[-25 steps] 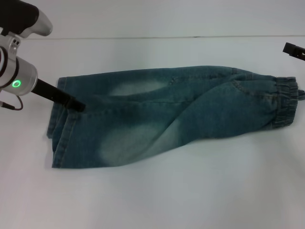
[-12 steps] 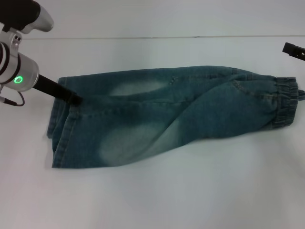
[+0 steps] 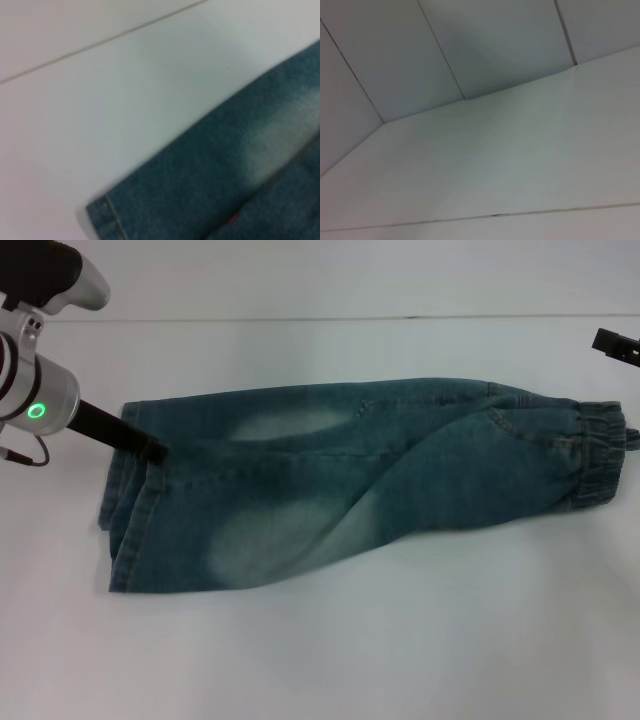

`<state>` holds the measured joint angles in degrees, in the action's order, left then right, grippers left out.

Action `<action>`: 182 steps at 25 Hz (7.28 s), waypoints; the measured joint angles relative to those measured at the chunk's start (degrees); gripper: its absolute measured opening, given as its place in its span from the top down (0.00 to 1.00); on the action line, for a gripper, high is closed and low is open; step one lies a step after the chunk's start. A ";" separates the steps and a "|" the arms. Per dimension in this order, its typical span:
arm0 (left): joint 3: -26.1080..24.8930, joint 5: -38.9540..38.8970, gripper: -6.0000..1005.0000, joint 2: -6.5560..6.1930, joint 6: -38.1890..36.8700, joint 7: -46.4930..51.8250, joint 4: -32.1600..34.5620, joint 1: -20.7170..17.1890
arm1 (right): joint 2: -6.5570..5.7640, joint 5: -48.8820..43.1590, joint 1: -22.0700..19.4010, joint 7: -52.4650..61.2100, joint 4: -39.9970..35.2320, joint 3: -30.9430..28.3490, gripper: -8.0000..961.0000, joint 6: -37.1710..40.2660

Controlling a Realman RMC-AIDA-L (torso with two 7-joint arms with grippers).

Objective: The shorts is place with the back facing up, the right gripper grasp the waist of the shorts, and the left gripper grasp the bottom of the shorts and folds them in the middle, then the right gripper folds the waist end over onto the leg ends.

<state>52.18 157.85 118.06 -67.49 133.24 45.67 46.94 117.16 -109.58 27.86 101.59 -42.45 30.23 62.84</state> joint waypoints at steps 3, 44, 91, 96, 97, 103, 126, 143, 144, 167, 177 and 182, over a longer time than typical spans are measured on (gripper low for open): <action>-0.03 0.05 0.76 -0.10 -0.86 0.06 -0.31 0.27 | 0.00 0.01 0.04 -0.01 0.00 0.00 0.09 0.02; 0.39 2.60 0.52 0.50 0.97 0.96 -1.56 0.50 | 0.00 0.06 0.09 -0.09 -0.09 0.09 0.11 0.64; -2.60 2.19 0.96 0.35 5.00 3.22 0.67 4.66 | 0.52 0.07 0.35 -0.17 -0.63 0.09 0.14 1.32; -3.22 2.19 0.96 0.41 7.16 3.24 -1.80 5.98 | 0.23 -0.34 0.49 1.13 -0.43 0.09 0.14 1.07; -3.18 2.28 0.96 0.36 7.33 3.25 -2.49 6.26 | 0.15 -0.42 0.41 1.58 -0.37 0.09 0.14 0.81; -3.14 2.64 0.96 0.19 8.75 3.25 -4.35 6.68 | 0.00 -0.49 -1.25 3.31 -0.55 -0.36 0.15 0.34; -2.58 2.72 0.96 0.53 8.47 2.77 -5.79 6.85 | -0.11 -2.34 -5.14 8.67 1.92 -2.20 0.16 5.19; -1.81 2.72 0.96 0.59 8.39 2.63 -6.03 6.52 | -0.70 -6.85 -1.32 9.98 5.12 -1.92 0.17 2.29; -1.81 2.72 0.96 0.59 8.40 2.63 -6.04 6.52 | -0.71 -6.86 -1.29 10.05 5.13 -1.93 0.17 2.24; -1.11 2.81 0.94 0.33 8.34 2.54 -6.65 6.71 | -0.12 -6.92 -1.90 10.76 5.21 -1.98 0.19 2.18; -1.11 2.81 0.93 0.33 8.38 2.45 -6.65 6.80 | -0.27 -6.89 -1.17 10.99 5.46 -0.79 0.36 2.12; -1.11 2.81 0.92 0.31 8.79 2.47 -7.29 6.59 | -0.56 -6.78 -0.77 10.50 4.95 -0.91 0.60 1.53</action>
<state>51.07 160.66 118.37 -58.70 135.71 38.39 53.53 116.60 -116.37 27.09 112.09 -37.50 29.32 64.37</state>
